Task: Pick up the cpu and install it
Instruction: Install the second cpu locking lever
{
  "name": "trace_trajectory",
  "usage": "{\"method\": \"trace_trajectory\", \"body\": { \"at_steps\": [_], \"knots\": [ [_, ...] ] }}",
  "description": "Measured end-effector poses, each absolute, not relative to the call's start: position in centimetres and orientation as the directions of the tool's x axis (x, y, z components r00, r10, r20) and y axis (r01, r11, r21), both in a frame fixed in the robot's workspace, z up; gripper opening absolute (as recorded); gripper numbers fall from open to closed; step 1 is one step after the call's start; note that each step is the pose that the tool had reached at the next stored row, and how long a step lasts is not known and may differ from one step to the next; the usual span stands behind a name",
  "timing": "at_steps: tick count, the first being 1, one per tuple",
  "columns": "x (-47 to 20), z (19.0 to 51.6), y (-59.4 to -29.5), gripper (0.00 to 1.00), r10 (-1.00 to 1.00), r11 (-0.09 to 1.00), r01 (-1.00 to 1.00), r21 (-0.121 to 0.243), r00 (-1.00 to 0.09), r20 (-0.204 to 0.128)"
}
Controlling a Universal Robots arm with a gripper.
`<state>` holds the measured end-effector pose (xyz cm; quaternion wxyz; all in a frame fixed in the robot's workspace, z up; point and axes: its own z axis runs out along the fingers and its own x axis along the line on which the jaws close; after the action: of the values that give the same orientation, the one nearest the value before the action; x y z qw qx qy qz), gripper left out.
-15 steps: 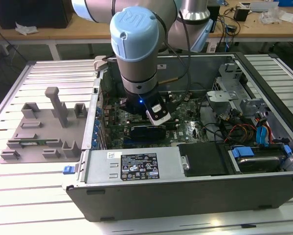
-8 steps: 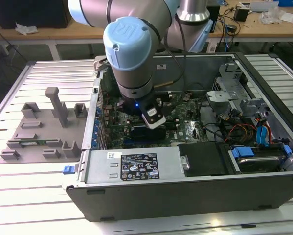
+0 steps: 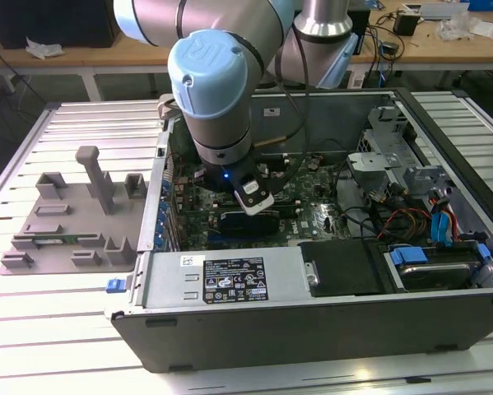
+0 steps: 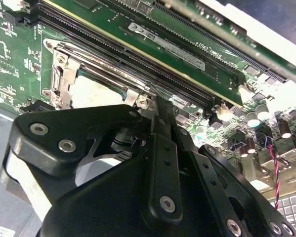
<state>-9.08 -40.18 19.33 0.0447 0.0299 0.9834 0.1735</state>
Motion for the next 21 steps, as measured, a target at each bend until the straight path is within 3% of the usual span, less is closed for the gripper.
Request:
{"method": "trace_trajectory", "body": {
  "at_steps": [7, 13, 18, 21],
  "knots": [
    [-9.1, 19.6, -40.2, 0.11, 0.074, 0.938, 0.041, 0.344, -0.994, -0.085],
    [-9.1, 22.7, -40.2, 0.11, 0.075, 0.942, 0.044, 0.334, -0.994, -0.081],
    [-8.6, 23.3, -40.2, 0.11, 0.086, 0.960, 0.069, 0.271, -0.995, -0.054],
    [-7.5, 23.3, -40.2, 0.11, 0.087, 0.965, 0.072, 0.253, -0.995, -0.049]
  ]
}}
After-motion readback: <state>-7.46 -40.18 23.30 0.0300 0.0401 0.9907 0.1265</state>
